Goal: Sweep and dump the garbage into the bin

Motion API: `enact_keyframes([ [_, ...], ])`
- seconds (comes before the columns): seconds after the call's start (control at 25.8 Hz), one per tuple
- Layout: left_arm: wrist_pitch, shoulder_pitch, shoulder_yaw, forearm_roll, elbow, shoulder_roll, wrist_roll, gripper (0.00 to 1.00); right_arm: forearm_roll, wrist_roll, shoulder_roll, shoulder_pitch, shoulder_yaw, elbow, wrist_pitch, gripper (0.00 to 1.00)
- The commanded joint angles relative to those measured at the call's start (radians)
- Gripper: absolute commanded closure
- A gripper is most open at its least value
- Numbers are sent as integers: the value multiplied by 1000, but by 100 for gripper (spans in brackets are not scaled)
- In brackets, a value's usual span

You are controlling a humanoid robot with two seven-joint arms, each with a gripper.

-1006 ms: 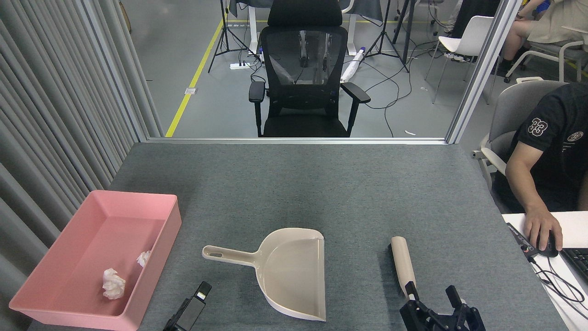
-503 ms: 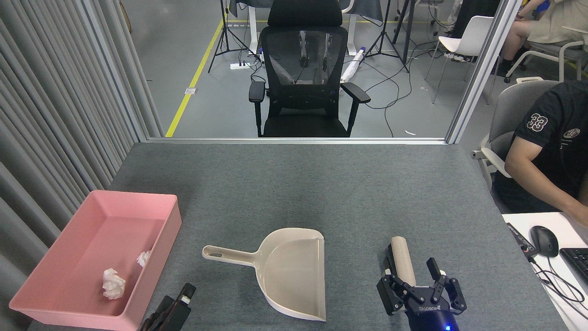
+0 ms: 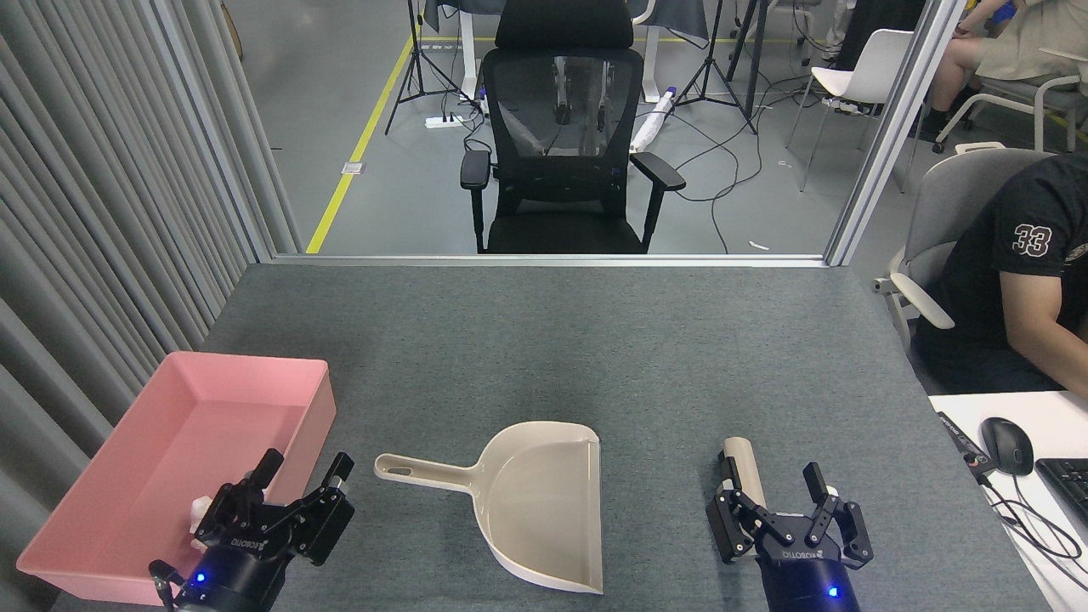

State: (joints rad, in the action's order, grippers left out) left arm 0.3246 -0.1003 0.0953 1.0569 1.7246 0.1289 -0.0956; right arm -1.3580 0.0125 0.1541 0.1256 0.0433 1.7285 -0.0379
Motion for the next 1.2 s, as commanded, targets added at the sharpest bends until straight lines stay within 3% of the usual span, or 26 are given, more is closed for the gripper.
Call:
enact_keyframes([
  [0.0, 45, 14, 0, 83, -2, 20, 30, 1, -55, 3, -4, -21, -2, -18, -14, 2],
  [0.23, 48, 21, -2, 110, -34, 12, 31, 2, -92, 3, -7, -43, 0, -43, -68, 2],
  [0.39, 44, 105, -2, 236, -82, 8, 31, 1, -95, 3, -19, -53, 4, -50, -86, 2],
  [0.5, 13, 149, -5, 250, -119, -31, 23, 1, -95, 3, -47, -53, 4, -50, -86, 2],
  [0.66, -4, 188, -8, 322, -151, -43, 30, 1, -95, 3, -45, -58, 4, -53, -85, 2],
  [1.16, -25, 88, 1, 334, -74, -61, 2, 1, -93, 4, -57, -47, 9, -55, -76, 2],
])
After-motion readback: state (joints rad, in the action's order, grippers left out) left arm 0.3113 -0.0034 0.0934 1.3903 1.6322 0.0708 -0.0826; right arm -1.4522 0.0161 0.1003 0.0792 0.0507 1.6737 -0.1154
